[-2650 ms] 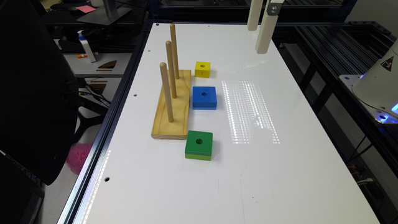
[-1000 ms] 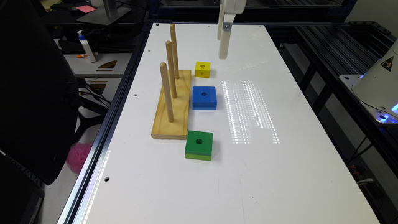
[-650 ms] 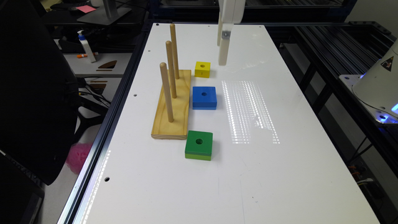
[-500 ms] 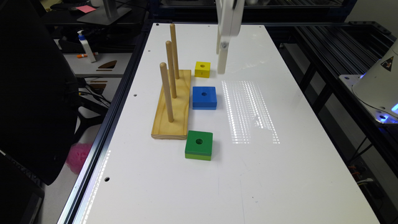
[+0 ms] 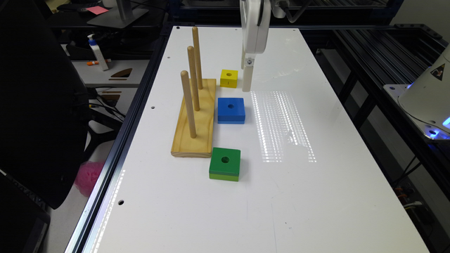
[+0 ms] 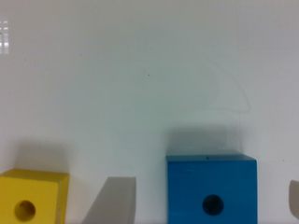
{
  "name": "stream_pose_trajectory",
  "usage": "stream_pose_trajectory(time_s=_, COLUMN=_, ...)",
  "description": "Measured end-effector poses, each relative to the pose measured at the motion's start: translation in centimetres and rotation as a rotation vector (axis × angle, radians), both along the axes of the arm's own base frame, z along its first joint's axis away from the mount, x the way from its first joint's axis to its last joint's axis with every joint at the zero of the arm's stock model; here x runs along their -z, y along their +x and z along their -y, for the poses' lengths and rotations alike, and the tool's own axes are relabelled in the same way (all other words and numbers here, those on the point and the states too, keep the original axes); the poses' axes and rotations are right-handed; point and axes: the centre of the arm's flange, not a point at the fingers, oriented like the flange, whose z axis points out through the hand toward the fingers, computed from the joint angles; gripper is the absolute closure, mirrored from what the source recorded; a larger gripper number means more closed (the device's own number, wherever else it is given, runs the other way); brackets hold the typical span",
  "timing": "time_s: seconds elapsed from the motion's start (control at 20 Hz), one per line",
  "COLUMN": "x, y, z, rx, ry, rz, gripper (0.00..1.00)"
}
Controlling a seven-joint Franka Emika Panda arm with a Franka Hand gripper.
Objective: Pick up blue block.
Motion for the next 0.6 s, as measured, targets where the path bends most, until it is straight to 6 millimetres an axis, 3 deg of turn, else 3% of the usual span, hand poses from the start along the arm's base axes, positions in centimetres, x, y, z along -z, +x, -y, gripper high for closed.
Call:
stream_pose_trajectory(time_s=0.3, x=3.2, y=0.5, z=-0.1, rx=-0.001, ry=0.003, rz=0.010, gripper=0.00)
stream_pose_trajectory(time_s=0.6, x=3.0, y=1.7, z=-0.5, rx=-0.006, ry=0.005, rz=0.027, gripper=0.00)
